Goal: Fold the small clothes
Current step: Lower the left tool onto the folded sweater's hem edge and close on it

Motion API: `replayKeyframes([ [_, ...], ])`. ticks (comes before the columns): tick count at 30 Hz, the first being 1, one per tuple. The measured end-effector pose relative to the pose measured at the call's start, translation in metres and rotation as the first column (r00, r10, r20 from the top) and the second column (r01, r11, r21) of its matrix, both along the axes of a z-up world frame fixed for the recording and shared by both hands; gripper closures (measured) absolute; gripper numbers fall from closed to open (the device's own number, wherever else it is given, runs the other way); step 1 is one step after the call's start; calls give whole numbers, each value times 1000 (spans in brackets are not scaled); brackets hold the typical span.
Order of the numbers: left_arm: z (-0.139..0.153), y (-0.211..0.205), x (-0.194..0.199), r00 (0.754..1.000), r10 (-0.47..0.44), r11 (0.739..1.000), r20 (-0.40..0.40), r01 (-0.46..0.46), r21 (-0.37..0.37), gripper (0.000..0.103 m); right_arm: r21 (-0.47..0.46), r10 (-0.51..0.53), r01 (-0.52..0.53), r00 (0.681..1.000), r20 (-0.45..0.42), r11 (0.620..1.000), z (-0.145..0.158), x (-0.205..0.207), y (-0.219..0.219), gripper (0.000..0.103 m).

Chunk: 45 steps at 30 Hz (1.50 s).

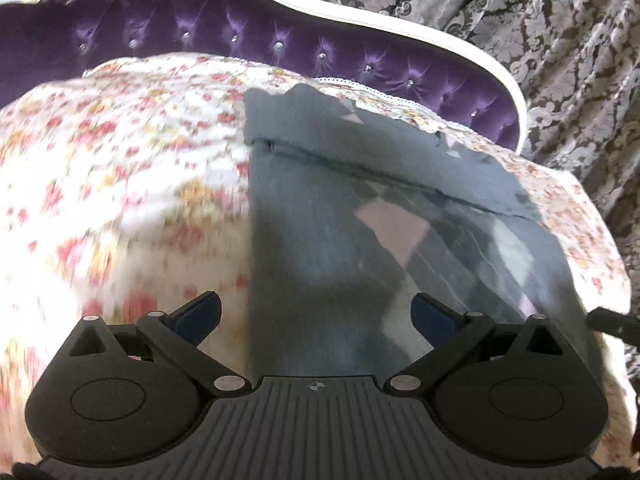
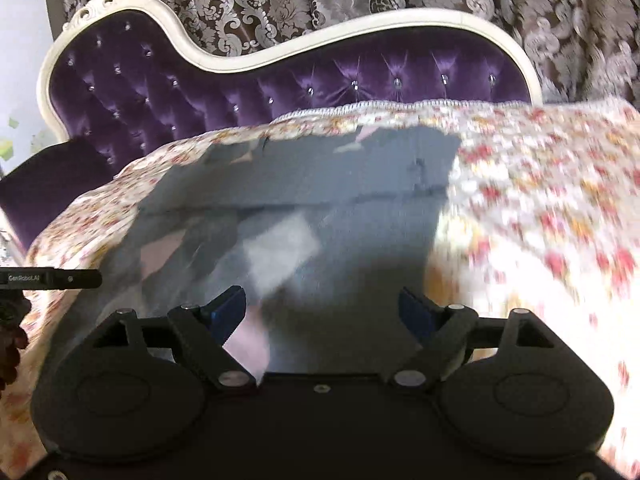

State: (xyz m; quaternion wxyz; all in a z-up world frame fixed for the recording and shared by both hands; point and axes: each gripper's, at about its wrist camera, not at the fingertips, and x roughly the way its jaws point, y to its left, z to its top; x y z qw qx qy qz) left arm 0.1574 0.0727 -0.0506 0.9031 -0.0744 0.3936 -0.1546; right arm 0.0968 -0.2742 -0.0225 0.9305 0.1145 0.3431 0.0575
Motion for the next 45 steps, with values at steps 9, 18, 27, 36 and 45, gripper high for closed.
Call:
replayKeyframes([
  [9,-4,-5,-53,1000,-9,1000,6,9,14,0,94,-3,8,999,-53,996,-5,-55,0,13],
  [18,-13,-7,-78,1000,-18,1000,-14,19,11,0,238,-22,39,997,-77,971,-16,-79,-3,9],
  [27,-16,-17,-68,999,-43,998,-5,43,37,1,296,-1,21,998,-67,955,-22,-70,3,1],
  [36,-19,-22,-67,997,-82,997,4,82,15,1,322,19,-8,999,-31,947,-28,-68,7,0],
  [45,-16,-12,-67,997,-71,997,8,70,17,33,313,34,-18,998,-47,950,-28,-62,4,18],
])
